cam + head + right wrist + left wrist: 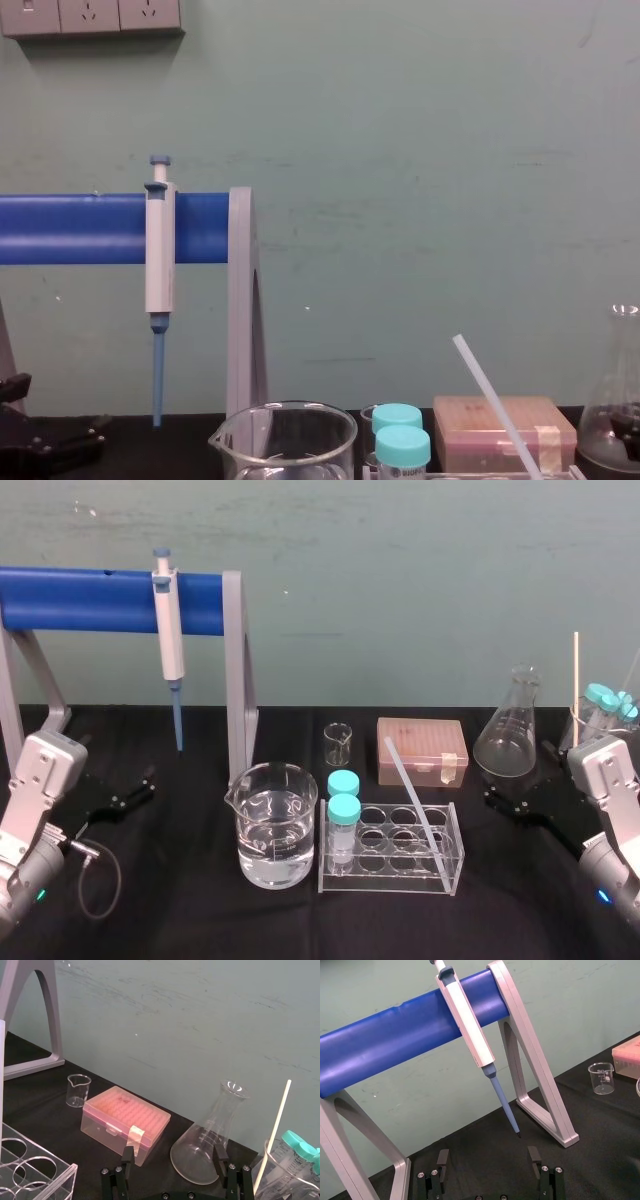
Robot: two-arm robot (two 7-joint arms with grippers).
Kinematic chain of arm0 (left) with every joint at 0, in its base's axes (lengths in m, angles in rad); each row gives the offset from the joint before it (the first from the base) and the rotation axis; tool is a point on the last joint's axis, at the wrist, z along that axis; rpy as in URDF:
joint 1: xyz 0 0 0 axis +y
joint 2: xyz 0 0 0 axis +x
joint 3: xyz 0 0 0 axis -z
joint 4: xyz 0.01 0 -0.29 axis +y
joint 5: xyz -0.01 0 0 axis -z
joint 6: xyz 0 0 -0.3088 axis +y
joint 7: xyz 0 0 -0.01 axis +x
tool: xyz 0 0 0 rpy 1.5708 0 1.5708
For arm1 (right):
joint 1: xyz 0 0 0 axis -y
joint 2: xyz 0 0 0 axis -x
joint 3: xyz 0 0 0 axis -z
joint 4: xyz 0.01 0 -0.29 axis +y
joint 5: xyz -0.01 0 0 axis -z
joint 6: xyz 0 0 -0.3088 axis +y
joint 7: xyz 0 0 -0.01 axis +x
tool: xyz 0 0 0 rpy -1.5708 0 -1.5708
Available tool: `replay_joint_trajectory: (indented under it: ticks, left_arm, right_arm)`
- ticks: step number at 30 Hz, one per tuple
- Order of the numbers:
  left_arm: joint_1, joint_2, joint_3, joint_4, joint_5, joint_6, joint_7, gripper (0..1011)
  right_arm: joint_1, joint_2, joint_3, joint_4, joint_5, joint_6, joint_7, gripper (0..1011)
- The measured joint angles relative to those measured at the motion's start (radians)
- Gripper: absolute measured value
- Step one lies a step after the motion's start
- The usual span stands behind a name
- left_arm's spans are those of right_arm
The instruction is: Pick up the stirring rod with one hand, then place it down.
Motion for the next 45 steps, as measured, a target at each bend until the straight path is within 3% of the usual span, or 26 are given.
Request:
replay_joint_trajectory:
  ticks: [10, 16, 19, 23, 28, 35, 45]
  left_arm:
    - [0.000, 0.000, 0.000, 0.000, 0.000, 0.000, 0.000, 1000]
    - [0.000, 0.000, 0.000, 0.000, 0.000, 0.000, 0.000, 1000]
    - [0.000, 0.000, 0.000, 0.000, 0.000, 0.000, 0.000, 1000]
    - [0.000, 0.000, 0.000, 0.000, 0.000, 0.000, 0.000, 1000]
    - [0.000, 0.000, 0.000, 0.000, 0.000, 0.000, 0.000, 1000]
    - [0.000, 0.000, 0.000, 0.000, 0.000, 0.000, 0.000, 1000]
    - [0.000, 0.000, 0.000, 0.000, 0.000, 0.000, 0.000, 1000]
  right_arm:
    - [0.000, 0.000, 0.001, 0.000, 0.001, 0.001, 0.002, 1003]
    - [0.001, -0.006, 0.036, -0.006, 0.041, 0.029, 0.037, 1003]
    - [0.002, -0.013, 0.068, -0.024, 0.099, 0.044, 0.077, 1003]
    - [0.002, -0.020, 0.123, -0.074, 0.221, 0.074, 0.170, 1003]
    - [0.006, -0.025, 0.157, -0.134, 0.338, 0.133, 0.292, 1003]
    - [0.029, -0.016, 0.136, -0.171, 0.379, 0.206, 0.413, 1003]
    - [0.099, 0.007, 0.040, -0.154, 0.337, 0.293, 0.529, 1003]
